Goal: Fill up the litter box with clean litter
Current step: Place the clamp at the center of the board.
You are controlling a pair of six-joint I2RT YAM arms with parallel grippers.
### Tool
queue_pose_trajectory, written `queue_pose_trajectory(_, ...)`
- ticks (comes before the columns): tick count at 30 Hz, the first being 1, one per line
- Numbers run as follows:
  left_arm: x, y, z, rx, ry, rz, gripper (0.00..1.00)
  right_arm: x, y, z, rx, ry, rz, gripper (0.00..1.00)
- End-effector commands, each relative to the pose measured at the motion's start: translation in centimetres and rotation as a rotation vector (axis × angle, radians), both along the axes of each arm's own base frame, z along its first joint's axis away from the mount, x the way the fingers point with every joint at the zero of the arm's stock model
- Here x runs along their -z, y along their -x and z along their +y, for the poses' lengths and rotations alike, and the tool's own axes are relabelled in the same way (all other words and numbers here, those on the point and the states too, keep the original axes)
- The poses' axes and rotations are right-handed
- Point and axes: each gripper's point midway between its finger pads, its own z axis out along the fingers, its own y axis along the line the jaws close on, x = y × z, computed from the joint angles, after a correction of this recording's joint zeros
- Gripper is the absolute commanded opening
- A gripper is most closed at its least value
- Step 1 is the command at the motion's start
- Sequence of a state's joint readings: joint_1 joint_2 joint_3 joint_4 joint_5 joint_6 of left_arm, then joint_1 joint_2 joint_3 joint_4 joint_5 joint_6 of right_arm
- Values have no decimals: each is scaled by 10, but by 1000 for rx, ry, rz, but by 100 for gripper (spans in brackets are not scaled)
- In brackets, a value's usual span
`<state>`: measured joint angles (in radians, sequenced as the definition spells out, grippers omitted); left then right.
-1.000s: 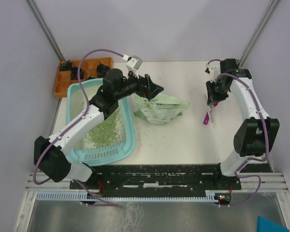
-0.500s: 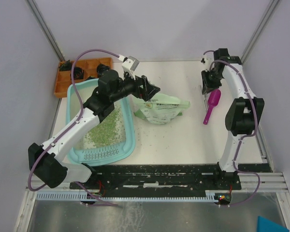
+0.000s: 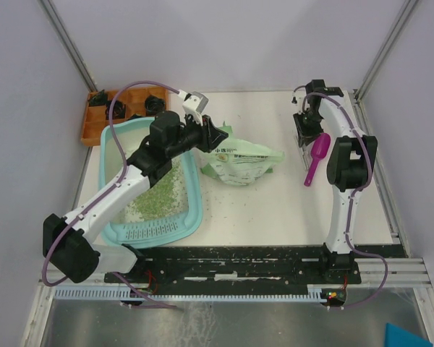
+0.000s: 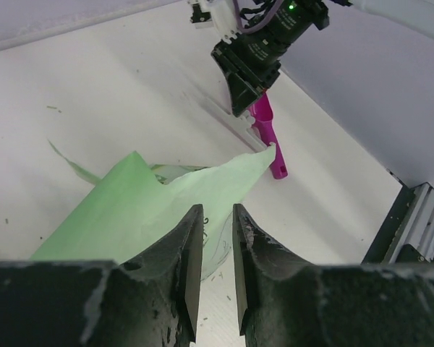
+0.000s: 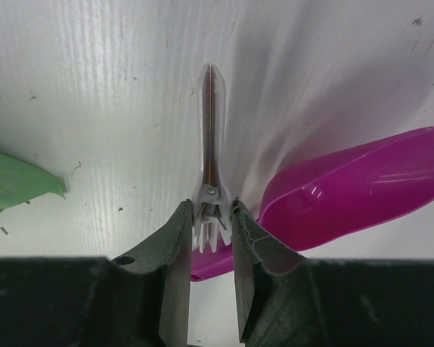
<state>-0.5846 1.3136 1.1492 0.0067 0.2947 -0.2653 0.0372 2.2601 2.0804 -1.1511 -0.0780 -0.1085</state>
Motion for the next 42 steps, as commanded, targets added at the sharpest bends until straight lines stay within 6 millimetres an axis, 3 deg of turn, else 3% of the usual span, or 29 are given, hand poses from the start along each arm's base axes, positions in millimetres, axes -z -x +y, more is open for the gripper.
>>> queue_pose_trajectory(1,-26,-4,15,-60,-41,-96,29,-4,-8,-9,31,54,-44,2)
queue_pose_trajectory(13,-19,-4,14,-56,-54,-75,31,26,-5,-9,34,54,-15,2)
queue_pose_trajectory(23,-16,-6,15,-64,-61,-68,31,36,-1,-6,25,39,19,10)
queue_pose_trajectory(27,-14,-6,15,-62,-65,-65,31,41,4,-5,18,35,42,17)
queue_pose_trajectory(32,-12,-7,14,-61,-70,-59,32,45,10,-3,8,24,64,33)
queue_pose_trajectory(37,-9,-7,13,-59,-72,-54,31,47,13,-3,1,28,73,39)
queue_pose_trajectory(42,-9,-7,13,-58,-74,-53,32,48,16,-2,-1,25,78,39)
